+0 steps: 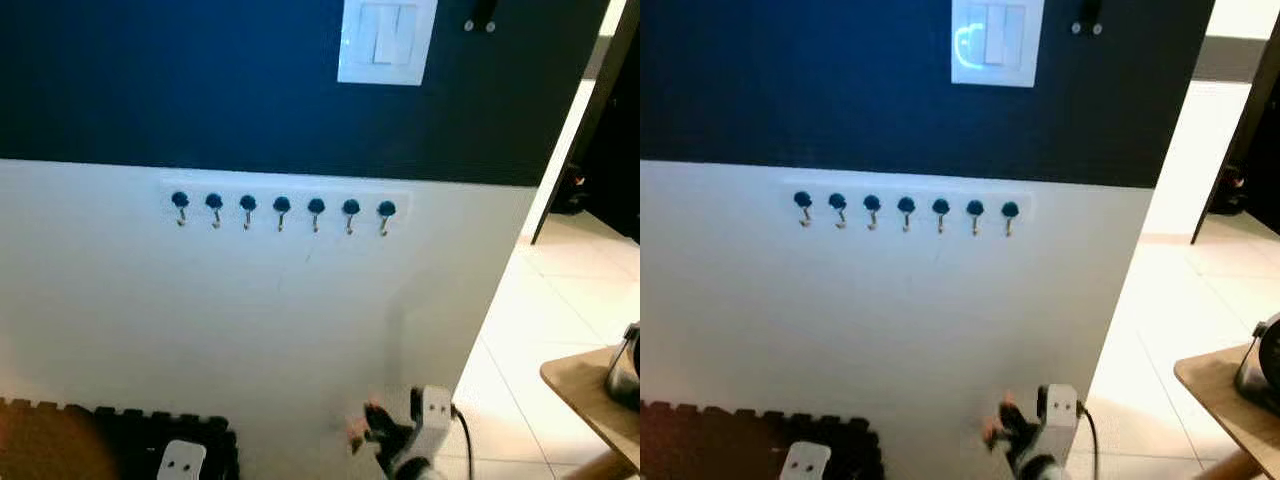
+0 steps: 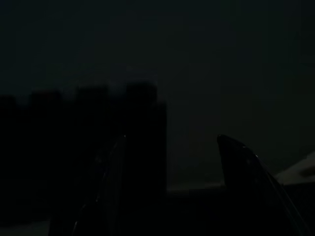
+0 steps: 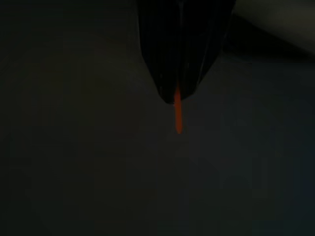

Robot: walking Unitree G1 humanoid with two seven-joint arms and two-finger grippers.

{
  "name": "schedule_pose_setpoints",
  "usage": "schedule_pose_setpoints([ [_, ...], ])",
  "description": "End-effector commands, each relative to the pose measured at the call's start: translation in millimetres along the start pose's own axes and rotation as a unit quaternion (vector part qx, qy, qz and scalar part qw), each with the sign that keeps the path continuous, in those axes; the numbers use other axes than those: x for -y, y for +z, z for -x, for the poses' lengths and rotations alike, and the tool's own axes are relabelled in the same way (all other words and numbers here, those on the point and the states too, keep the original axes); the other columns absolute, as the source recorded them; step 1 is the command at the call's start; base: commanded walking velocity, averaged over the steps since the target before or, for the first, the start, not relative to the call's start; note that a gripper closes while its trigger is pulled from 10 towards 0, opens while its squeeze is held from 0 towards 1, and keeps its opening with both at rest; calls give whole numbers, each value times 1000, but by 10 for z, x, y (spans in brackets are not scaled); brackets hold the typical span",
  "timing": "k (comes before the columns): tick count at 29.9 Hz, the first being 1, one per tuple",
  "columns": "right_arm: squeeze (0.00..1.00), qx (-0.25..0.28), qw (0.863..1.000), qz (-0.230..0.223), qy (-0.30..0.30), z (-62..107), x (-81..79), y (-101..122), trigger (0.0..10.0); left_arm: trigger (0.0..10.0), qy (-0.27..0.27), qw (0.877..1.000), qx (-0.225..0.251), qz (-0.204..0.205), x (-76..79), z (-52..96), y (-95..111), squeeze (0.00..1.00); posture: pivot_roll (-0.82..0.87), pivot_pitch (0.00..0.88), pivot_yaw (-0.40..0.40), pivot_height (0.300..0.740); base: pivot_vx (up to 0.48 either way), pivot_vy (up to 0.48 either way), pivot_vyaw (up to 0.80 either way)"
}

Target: Hang keys on a hook

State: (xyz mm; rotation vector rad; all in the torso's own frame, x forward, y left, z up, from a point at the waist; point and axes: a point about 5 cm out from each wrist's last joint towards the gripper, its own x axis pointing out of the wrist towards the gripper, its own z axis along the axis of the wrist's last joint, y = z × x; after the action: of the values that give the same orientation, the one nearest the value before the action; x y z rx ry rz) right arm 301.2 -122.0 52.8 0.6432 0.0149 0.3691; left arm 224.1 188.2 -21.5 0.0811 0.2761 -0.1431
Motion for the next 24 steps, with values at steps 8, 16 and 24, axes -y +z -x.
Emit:
schedule_pose_setpoints([
  [8, 0, 12, 988, -31, 152, 36, -281, 215, 10000, 10000, -22, 1000, 15, 8, 88, 41, 4, 0, 77, 46, -38, 740, 0, 0, 0],
  [16, 0, -27, 933, 262, 247, 98, -502, 328, 10000, 10000, -38, 998, 39, 6, 171, 18, 84, 0, 70, 52, -38, 740, 0, 0, 0],
  [24, 0, 35, 897, 374, 232, 111, -603, 670, 10000, 10000, -43, 998, 47, 9, 196, -12, 130, 0, 61, 52, -38, 740, 0, 0, 0],
])
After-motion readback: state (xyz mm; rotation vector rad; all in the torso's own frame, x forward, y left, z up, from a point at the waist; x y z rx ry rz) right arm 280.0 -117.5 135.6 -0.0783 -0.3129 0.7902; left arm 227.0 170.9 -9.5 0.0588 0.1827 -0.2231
